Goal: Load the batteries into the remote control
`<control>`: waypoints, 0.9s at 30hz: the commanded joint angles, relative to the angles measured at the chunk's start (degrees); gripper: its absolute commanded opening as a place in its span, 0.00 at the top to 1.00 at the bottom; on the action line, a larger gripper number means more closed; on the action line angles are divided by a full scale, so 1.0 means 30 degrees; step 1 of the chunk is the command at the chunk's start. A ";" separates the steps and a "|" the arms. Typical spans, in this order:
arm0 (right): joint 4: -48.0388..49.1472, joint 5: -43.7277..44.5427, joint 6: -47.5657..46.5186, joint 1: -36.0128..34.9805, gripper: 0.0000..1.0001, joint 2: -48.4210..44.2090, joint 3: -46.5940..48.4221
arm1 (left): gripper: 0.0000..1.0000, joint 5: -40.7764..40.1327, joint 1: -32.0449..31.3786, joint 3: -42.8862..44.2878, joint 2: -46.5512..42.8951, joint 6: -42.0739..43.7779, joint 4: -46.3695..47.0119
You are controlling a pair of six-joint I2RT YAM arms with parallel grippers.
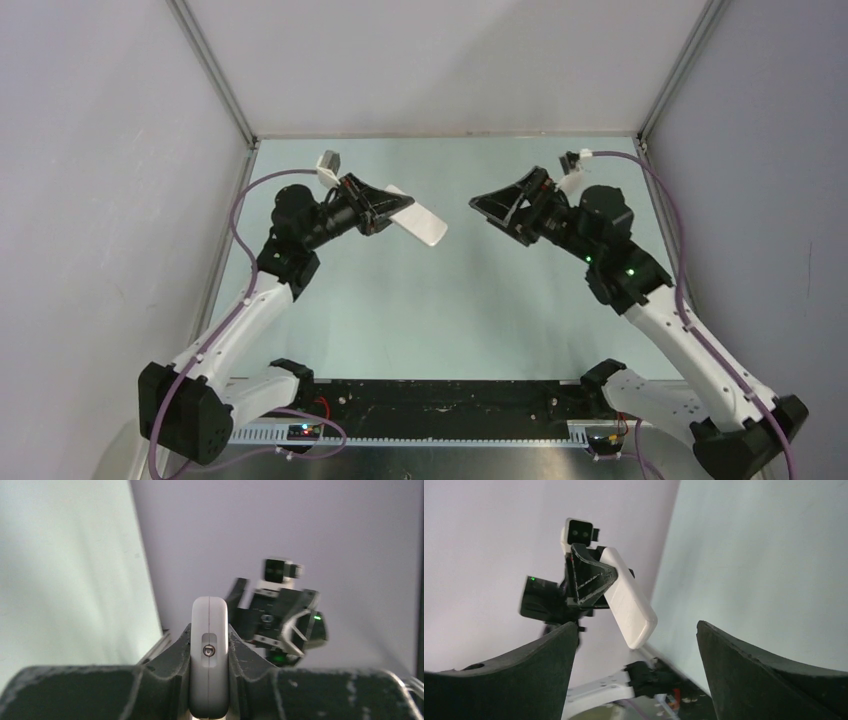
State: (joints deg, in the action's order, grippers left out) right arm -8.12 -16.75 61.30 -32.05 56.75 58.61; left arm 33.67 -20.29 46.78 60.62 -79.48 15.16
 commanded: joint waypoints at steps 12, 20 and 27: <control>-0.6430 0.5264 -1.7711 -0.6494 0.01 0.3535 0.5286 | 1.00 -0.0731 -0.0282 0.1973 -0.0118 0.5637 -0.9073; -0.6735 0.3965 -1.8468 -0.7735 0.01 0.6301 0.6369 | 1.00 -0.0980 -0.0420 0.1533 -0.0660 0.5542 -0.9264; -0.6889 0.3005 -1.8799 -0.7743 0.00 0.7834 0.6853 | 1.00 -0.0628 -0.0514 0.1462 -0.0774 0.5820 -0.9391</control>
State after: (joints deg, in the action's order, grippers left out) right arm -28.91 -5.74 7.07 -55.02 78.35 75.02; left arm 30.68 -21.19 51.29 59.75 -63.75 -14.24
